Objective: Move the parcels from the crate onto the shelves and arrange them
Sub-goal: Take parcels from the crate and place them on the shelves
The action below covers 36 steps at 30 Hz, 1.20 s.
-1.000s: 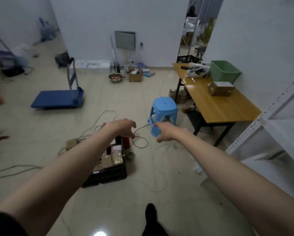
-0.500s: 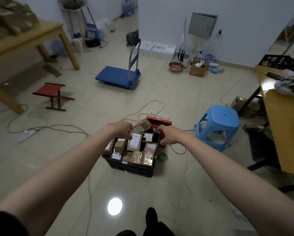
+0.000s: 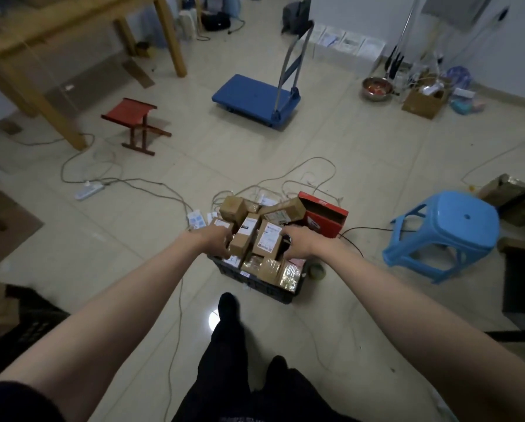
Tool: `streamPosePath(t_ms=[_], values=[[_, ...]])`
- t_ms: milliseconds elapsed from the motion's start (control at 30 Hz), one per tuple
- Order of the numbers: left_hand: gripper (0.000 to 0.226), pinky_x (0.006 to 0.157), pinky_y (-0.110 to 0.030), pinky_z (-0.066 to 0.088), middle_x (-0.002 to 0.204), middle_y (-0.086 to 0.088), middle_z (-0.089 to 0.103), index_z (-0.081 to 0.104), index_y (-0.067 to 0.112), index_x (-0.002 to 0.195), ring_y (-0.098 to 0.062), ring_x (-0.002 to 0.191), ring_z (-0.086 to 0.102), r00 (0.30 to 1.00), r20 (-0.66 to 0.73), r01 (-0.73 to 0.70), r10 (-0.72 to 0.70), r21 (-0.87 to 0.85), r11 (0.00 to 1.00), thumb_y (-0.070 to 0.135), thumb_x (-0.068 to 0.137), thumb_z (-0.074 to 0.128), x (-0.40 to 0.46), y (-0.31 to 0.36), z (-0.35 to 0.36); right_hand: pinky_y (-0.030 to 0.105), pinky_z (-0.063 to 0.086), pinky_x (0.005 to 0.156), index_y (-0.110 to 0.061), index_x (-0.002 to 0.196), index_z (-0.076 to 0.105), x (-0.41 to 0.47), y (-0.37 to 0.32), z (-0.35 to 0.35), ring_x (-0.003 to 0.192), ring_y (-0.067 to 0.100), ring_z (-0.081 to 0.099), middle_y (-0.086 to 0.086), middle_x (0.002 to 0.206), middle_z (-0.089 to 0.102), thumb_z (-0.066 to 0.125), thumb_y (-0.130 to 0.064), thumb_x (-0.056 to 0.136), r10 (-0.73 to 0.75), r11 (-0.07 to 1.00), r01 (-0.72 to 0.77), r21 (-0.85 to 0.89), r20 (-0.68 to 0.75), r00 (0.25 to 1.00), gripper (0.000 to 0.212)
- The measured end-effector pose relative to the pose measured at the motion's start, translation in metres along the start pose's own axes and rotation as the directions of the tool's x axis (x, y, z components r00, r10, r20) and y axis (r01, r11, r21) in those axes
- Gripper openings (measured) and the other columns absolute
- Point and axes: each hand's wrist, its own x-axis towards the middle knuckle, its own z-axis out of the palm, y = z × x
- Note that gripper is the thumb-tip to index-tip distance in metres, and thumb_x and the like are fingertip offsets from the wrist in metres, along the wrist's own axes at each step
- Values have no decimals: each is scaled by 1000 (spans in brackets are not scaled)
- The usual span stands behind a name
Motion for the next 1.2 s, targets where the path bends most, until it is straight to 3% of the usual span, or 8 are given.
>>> streamPosePath(t_ms=[167,433,633,767,900,1067,1133,1200], values=[[54,95,-31,42,134,-5,55,51,17,136,-23,123,50,999,46,-18,20,-31,999,31,87,68,46,-29,-6,38,47,100,-17,152,34,59,-9,1,127,30,52,11,145,49,67,-29,91,29,1000,-30,4,56,998,71],[49,92,-31,45,129,-5,57,54,16,131,-22,116,53,987,155,-24,47,-147,989,28,86,69,146,-88,-19,39,47,93,-15,141,42,165,-32,9,121,32,54,12,132,56,64,-28,92,114,991,-123,58,141,984,56],[49,89,-30,42,130,-9,59,52,14,132,-27,116,54,978,202,0,57,-271,963,21,86,69,221,-122,-7,32,42,88,-6,134,51,233,-36,31,110,27,52,15,132,56,57,-15,96,217,914,-265,308,180,959,40],[48,88,-31,44,126,-12,61,54,9,130,-28,115,56,968,239,26,72,-380,924,13,85,68,266,-131,23,28,43,87,-3,121,61,276,-27,57,102,22,54,11,117,62,54,-9,96,310,821,-379,427,225,924,26],[63,80,-25,39,133,-10,56,46,14,141,-24,107,55,962,266,59,69,-446,893,14,83,71,314,-135,68,35,46,97,-4,125,59,327,-13,86,106,22,58,8,108,62,60,-7,93,316,730,-432,530,298,901,32],[65,85,-28,44,129,-12,57,43,10,140,-25,107,56,959,280,120,44,-544,830,9,82,72,371,-138,121,29,48,85,-17,121,49,383,10,128,91,13,53,-9,86,50,62,-4,93,301,606,-464,646,354,885,33],[57,88,-31,46,123,-12,60,47,7,132,-27,109,58,963,268,136,35,-592,794,3,81,70,388,-140,137,30,51,81,-11,130,52,405,17,152,88,13,57,-8,88,56,67,-9,90,289,561,-474,678,376,880,43],[54,86,-31,47,117,-10,62,48,8,130,-27,106,59,968,250,156,11,-638,754,2,80,69,402,-141,151,39,54,90,-14,137,49,422,23,181,102,20,62,0,109,65,74,-20,86,274,554,-469,688,382,883,57]])
